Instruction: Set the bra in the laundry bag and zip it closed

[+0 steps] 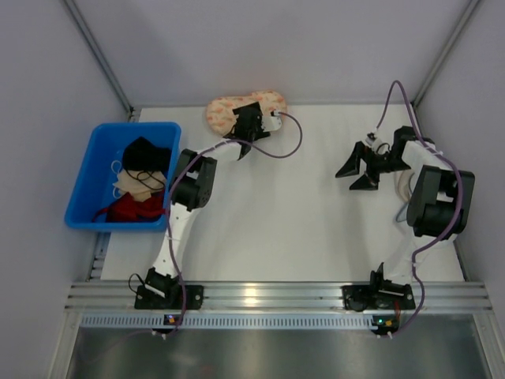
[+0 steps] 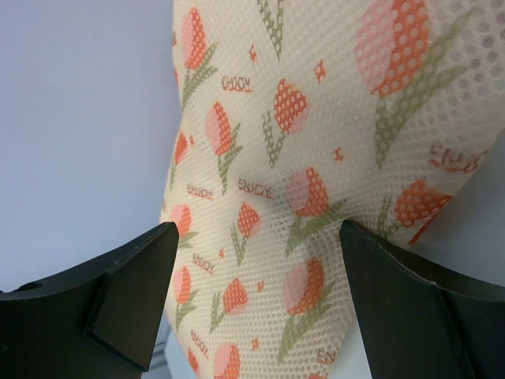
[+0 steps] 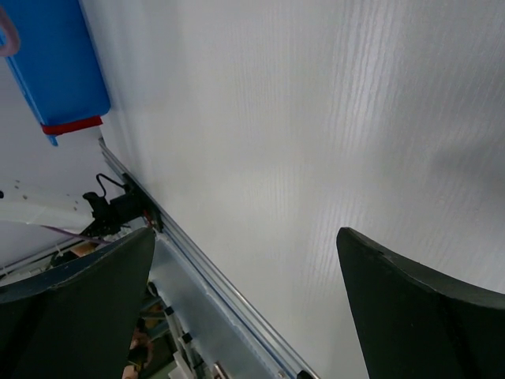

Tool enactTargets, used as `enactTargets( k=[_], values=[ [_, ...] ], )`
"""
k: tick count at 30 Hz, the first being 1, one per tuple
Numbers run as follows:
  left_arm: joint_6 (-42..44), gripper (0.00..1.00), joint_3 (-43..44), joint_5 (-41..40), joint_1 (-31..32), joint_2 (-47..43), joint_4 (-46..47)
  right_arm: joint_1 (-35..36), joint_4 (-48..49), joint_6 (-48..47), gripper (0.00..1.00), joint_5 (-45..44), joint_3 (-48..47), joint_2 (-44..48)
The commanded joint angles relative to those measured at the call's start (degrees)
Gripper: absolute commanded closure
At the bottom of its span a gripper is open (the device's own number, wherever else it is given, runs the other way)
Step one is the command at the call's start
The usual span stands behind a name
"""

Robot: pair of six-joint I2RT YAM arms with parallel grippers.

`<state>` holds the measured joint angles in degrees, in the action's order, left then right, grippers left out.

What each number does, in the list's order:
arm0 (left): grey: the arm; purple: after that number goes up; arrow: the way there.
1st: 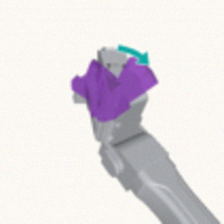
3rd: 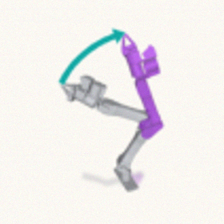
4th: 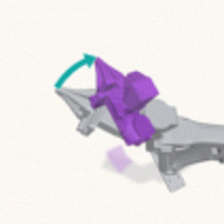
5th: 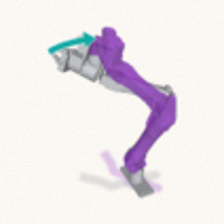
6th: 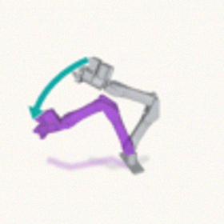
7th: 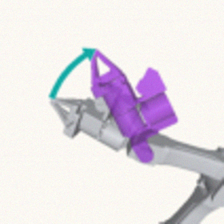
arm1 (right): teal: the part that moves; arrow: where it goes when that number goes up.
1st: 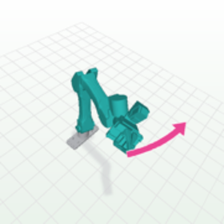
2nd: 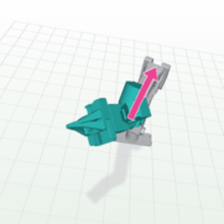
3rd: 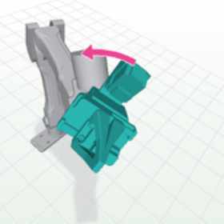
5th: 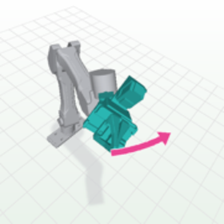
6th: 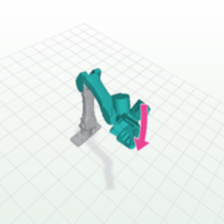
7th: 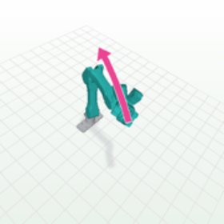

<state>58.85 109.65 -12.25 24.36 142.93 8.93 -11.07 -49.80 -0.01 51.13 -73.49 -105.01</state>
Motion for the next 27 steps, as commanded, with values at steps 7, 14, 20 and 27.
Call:
enactTargets(
  k=[7,14,20,27],
  values=[
    [0.14,0.02,-8.38,-1.99,-0.72,-8.17,15.33,-0.44,-1.00,-0.87,0.01,1.25,-2.09,6.66],
    [-9.00,0.02,-16.66,-9.97,3.76,-23.65,7.63,-0.44,-0.73,-2.97,0.00,-4.45,-7.27,10.35],
    [-30.52,0.02,-15.43,-11.40,6.40,-33.24,-17.56,-0.36,-2.05,-6.05,0.00,-8.07,-9.74,14.65],
    [-48.62,0.02,-19.19,3.19,6.93,-44.03,-38.28,2.97,-2.06,-12.46,0.01,-14.30,-3.43,22.47]
  ],
)
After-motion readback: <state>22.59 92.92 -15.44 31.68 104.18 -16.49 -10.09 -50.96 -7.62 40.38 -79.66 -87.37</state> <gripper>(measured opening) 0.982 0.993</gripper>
